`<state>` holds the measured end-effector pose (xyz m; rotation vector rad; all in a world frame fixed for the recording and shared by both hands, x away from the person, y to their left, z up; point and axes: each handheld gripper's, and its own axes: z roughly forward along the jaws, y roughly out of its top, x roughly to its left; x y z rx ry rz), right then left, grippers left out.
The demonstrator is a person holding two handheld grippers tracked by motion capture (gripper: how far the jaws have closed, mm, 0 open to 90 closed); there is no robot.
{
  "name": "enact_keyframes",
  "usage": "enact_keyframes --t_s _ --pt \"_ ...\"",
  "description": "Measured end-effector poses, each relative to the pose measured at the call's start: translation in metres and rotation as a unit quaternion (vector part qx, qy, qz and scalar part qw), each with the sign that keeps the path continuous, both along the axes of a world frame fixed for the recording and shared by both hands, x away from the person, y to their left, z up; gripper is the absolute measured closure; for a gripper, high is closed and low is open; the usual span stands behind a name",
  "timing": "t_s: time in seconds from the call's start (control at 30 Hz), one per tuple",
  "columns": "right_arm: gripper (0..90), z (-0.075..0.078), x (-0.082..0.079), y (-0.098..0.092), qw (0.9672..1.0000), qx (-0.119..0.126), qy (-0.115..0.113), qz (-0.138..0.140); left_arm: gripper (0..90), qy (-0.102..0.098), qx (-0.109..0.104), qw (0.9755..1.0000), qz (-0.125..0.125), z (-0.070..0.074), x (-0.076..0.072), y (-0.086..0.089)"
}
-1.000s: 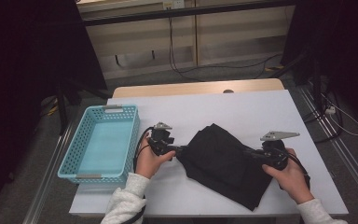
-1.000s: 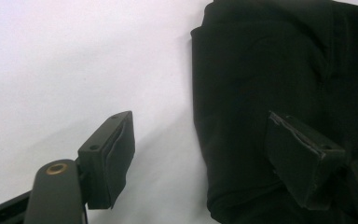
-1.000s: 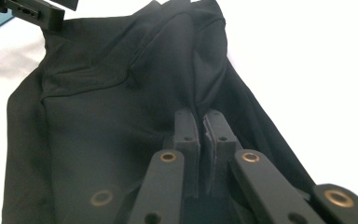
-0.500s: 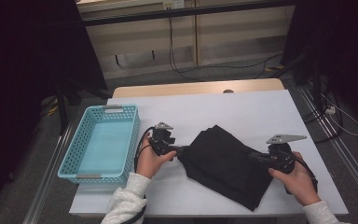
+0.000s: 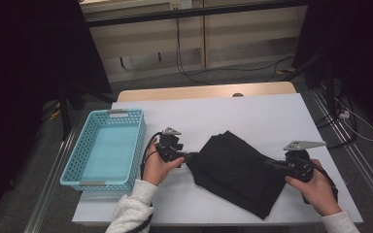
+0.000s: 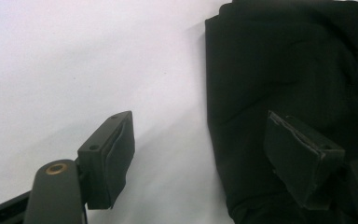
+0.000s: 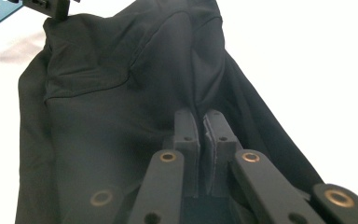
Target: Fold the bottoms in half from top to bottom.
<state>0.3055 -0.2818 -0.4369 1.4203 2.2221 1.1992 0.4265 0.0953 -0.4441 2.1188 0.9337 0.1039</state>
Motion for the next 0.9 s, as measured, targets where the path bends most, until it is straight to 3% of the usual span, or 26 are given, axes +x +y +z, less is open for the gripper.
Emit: enact_keyframes --t_s 0.3,0.6,0.9 --pt "85.4 -0.005 -0.003 -0.009 0.9999 0.003 0.009 -0.009 25.2 0.000 0.001 1.0000 -0.003 -0.001 -0.001 -0.003" --pt "83.3 -0.009 -0.001 -0.007 0.9998 -0.017 0.004 -0.007 25.1 0.000 0.002 1.0000 -0.003 -0.002 0.000 -0.003" --pt "63.4 -0.005 0.003 0.001 0.9990 -0.042 -0.016 -0.003 25.2 0.000 0.001 1.0000 -0.005 -0.001 -0.001 -0.003"
